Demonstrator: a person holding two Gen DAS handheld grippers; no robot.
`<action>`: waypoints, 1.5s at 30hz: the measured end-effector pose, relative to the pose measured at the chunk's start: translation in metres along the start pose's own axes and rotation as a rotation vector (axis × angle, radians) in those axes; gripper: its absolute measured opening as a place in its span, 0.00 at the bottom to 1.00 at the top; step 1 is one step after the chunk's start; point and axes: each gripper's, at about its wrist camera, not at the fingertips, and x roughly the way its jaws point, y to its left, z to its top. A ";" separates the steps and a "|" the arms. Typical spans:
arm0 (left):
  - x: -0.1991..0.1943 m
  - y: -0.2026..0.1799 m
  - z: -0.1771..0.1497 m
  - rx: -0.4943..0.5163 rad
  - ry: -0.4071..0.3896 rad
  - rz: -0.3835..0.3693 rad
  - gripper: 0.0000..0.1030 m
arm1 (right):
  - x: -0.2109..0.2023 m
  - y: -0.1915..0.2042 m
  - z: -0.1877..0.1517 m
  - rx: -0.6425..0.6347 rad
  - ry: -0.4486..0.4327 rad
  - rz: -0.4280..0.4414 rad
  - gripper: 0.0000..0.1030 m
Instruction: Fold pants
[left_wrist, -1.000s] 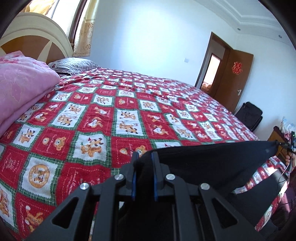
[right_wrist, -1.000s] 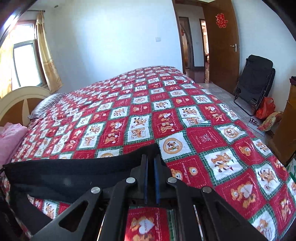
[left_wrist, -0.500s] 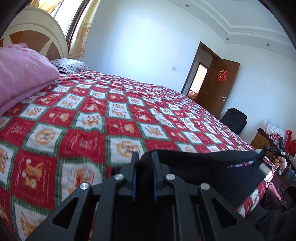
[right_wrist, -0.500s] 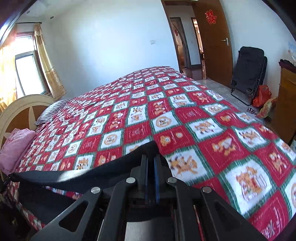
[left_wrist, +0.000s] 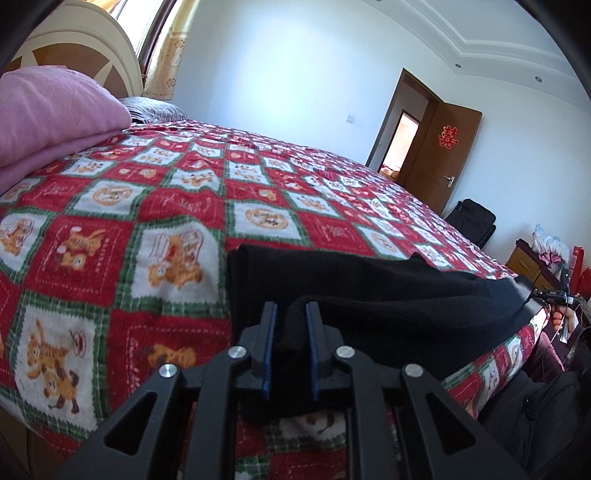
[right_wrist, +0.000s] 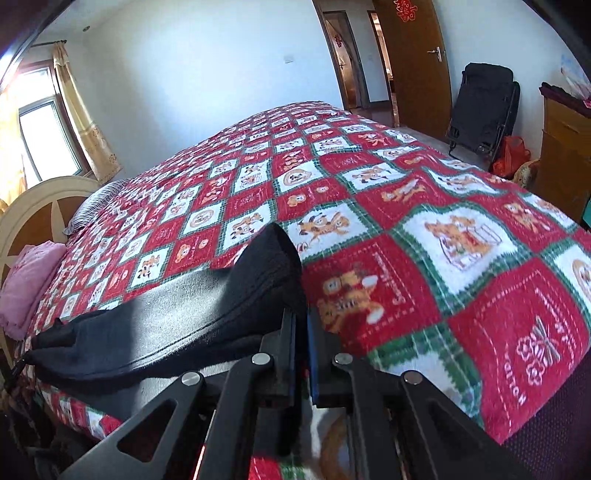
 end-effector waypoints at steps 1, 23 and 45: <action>0.000 0.000 -0.001 0.001 0.003 0.003 0.17 | -0.002 -0.001 -0.001 -0.001 -0.001 -0.001 0.05; -0.021 0.021 -0.016 -0.036 -0.001 0.085 0.66 | -0.040 -0.010 -0.012 -0.064 -0.020 -0.039 0.42; -0.036 -0.019 0.004 -0.076 -0.107 0.115 0.83 | 0.035 0.302 -0.100 -0.738 0.172 0.231 0.56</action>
